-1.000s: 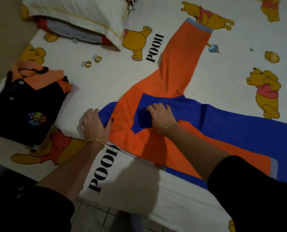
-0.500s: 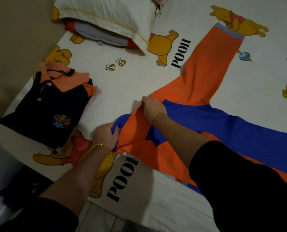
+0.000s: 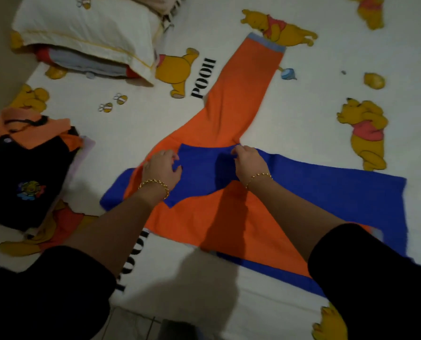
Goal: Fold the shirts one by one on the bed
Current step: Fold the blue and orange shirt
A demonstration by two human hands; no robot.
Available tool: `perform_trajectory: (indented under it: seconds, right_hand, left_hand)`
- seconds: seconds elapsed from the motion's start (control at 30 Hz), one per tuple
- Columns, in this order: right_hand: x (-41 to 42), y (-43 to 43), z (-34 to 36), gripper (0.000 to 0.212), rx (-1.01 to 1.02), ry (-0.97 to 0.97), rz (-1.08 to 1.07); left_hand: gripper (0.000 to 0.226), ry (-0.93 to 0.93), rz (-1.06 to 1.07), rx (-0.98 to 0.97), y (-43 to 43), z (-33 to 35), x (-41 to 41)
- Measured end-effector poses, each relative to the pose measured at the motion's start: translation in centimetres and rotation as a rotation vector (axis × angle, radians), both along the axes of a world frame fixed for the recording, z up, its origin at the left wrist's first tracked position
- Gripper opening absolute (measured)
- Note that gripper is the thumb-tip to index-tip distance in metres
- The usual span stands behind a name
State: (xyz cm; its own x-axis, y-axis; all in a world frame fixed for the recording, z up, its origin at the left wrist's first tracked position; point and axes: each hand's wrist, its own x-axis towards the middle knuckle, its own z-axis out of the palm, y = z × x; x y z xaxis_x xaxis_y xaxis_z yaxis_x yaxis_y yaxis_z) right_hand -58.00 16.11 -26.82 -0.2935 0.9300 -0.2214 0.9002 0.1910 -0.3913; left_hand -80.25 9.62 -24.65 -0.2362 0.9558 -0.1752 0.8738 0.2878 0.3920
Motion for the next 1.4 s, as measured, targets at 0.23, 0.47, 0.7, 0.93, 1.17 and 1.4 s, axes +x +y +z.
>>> perform_trajectory:
  seconds: [0.23, 0.47, 0.7, 0.93, 1.17, 1.4]
  right_hand:
    - [19.5, -0.1, 0.7, 0.027, 0.06, -0.171, -0.203]
    - [29.2, 0.9, -0.7, 0.071, -0.151, -0.242, -0.133]
    - [29.5, 2.3, -2.3, 0.096, -0.133, -0.466, 0.026]
    - [30.7, 0.4, -0.9, 0.043, -0.054, -0.473, 0.029]
    - [30.7, -6.3, 2.5, 0.019, 0.209, -0.465, 0.079]
    - [30.7, -17.5, 2.5, 0.033, -0.14, -0.494, -0.013]
  left_hand:
    - [0.039, 0.062, -0.364, -0.035, 6.1, -0.2, 13.0]
    - [0.112, 0.258, -0.805, -0.246, 10.5, -2.0, 18.6]
    - [0.103, 0.504, -0.783, -0.317, 12.2, -3.2, 18.7]
    - [0.066, 0.603, -0.905, -0.155, 10.6, -1.5, 16.2]
    - [0.038, 0.521, -0.866, 0.124, 3.8, 2.4, 14.5]
    - [0.047, 0.507, -0.873, -0.051, -8.5, 0.4, 14.6]
